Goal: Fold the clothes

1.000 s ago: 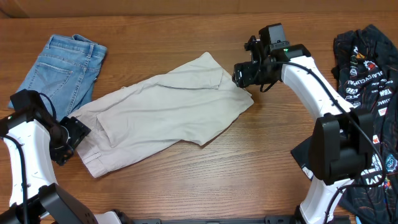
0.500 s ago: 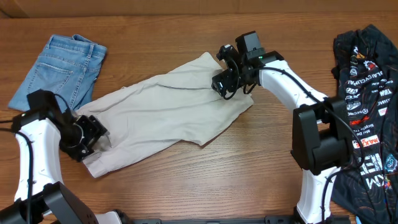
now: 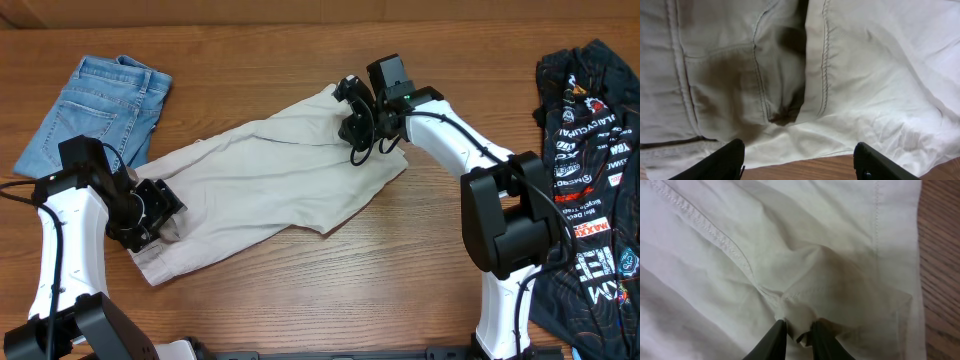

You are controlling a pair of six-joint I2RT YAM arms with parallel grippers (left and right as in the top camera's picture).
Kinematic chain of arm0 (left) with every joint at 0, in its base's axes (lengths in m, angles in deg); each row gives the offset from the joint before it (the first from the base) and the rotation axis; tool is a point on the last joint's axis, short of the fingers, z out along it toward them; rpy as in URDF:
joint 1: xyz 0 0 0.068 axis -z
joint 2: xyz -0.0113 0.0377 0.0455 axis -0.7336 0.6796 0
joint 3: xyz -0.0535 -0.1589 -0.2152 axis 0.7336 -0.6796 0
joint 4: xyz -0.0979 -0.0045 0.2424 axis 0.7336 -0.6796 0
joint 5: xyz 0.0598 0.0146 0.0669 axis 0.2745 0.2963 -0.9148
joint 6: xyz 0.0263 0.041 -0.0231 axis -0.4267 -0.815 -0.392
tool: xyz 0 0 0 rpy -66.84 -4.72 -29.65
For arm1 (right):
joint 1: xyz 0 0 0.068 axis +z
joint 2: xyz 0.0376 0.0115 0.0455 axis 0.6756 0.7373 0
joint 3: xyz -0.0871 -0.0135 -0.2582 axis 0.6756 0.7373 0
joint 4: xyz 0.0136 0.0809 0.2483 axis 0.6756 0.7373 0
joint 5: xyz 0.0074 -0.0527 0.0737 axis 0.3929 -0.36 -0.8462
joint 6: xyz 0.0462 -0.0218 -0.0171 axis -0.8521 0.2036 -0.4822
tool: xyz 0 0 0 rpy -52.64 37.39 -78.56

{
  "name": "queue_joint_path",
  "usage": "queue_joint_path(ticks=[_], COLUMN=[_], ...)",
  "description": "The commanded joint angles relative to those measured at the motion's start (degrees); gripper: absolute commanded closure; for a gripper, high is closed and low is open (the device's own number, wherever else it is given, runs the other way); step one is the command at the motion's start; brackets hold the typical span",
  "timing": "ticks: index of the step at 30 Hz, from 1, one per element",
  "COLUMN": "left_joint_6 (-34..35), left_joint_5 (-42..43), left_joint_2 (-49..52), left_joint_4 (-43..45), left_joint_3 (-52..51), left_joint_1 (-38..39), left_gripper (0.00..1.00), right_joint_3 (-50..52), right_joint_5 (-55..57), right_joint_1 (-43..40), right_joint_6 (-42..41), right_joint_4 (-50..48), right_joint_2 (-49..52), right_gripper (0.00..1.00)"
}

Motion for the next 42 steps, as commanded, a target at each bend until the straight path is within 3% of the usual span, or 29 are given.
queue_joint_path(ticks=[1,3,4,5,15,17,19,21,23,25,29,34,42], left_joint_6=[0.13,0.13,0.15,0.13,0.13,0.13,0.15,0.13,0.13,0.13,0.13,0.13,0.11], left_joint_5=[-0.42,-0.68,-0.98,-1.11,-1.25,-1.25,-1.25,-1.25,-1.25,-1.25,-1.25,-1.25,-1.25], left_joint_2=[0.20,0.20,0.20,0.17,0.20,0.20,0.20,0.20,0.20,0.20,0.20,0.20,0.20], left_joint_4=[0.17,0.20,0.20,0.17,0.00,-0.11,-0.24,-0.26,-0.24,-0.28,-0.22,-0.02,-0.11], left_joint_3=[-0.42,-0.42,-0.42,-0.42,-0.42,-0.42,-0.42,-0.42,-0.42,-0.42,-0.42,-0.42,-0.42], left_joint_1=[0.20,0.20,0.20,0.20,0.20,0.20,0.20,0.20,0.20,0.20,0.20,0.20,0.20], left_gripper=[0.28,0.27,0.27,0.27,0.28,0.28,0.28,0.28,0.28,0.28,0.27,0.27,0.27], right_joint_3=[-1.09,-1.09,-1.09,-1.09,-1.11,-1.11,-1.11,-1.11,-1.11,-1.11,-1.09,-0.98,1.16], right_joint_5=[-2.43,-2.60,-2.54,-2.32,5.07,5.88,5.88,6.05,8.04,10.40,10.36,4.22,1.09], right_joint_1=[0.09,0.13,0.13,0.11,-0.09,-0.09,-0.11,-0.42,-1.18,-2.71,-5.81,-8.37,-6.75], right_joint_6=[0.17,0.17,0.17,-0.44,-20.57,-22.60,-22.58,-22.10,-22.12,-22.12,-21.33,-13.62,-11.82], right_joint_4=[-0.35,-0.59,-1.16,-2.01,-29.00,-32.02,-31.36,-26.97,-21.94,-14.69,-4.81,5.42,10.73], right_joint_2=[0.48,0.48,0.48,0.48,0.48,0.48,0.48,0.48,0.48,0.48,0.48,0.48,0.52], right_gripper=[0.79,0.82,0.93,0.96,0.95,0.55,0.32,0.15,0.05,0.00,0.00,0.00,0.00])
